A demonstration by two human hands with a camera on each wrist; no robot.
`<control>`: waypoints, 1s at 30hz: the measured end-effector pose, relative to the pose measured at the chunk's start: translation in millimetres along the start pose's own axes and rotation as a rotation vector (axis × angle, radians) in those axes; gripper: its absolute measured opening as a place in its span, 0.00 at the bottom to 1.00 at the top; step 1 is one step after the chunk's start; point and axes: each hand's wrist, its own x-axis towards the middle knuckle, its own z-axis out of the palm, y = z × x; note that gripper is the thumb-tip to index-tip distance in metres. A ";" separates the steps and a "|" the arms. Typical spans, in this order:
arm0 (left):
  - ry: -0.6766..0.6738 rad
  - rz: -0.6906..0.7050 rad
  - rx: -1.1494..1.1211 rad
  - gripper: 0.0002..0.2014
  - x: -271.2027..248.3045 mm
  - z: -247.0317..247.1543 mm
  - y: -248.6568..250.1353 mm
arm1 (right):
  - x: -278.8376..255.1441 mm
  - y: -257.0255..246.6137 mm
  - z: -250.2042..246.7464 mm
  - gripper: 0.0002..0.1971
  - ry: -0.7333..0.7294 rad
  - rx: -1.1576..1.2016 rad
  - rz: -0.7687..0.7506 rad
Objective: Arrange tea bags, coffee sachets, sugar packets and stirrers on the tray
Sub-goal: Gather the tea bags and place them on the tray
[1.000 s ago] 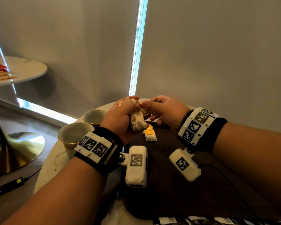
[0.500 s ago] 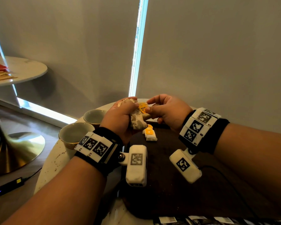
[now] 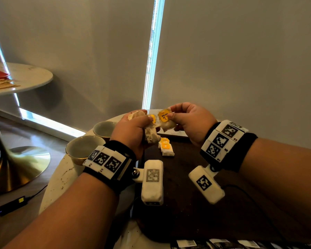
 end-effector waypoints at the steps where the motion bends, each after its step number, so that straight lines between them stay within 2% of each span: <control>1: -0.006 0.008 0.002 0.16 -0.1 0.0 -0.4 | -0.8 0.7 -0.2 0.06 -0.004 0.022 0.007; 7: -0.047 0.019 0.028 0.18 -2.5 0.0 -0.2 | -8.4 3.0 1.7 0.07 -0.062 0.125 0.056; 13: -0.030 0.053 0.024 0.18 -2.2 0.3 -1.4 | -12.9 2.9 -0.2 0.13 -0.110 0.115 0.036; 17: -0.002 0.051 -0.002 0.14 -4.0 1.2 -0.2 | -12.3 1.3 -6.6 0.13 -0.102 0.045 0.070; 20: 0.028 0.062 -0.033 0.13 -4.4 1.5 1.8 | -4.5 8.6 -11.4 0.16 -0.037 0.013 0.171; 22: 0.054 0.078 -0.047 0.13 -3.8 1.3 2.1 | -0.7 15.6 -14.0 0.17 -0.022 -0.086 0.248; 25: 0.062 0.090 -0.069 0.12 -3.0 1.9 2.1 | -3.3 21.7 -14.3 0.15 -0.122 -0.295 0.341; 30: 0.045 0.083 -0.083 0.12 -2.9 2.7 2.2 | -9.1 25.3 -7.3 0.15 -0.243 -0.372 0.408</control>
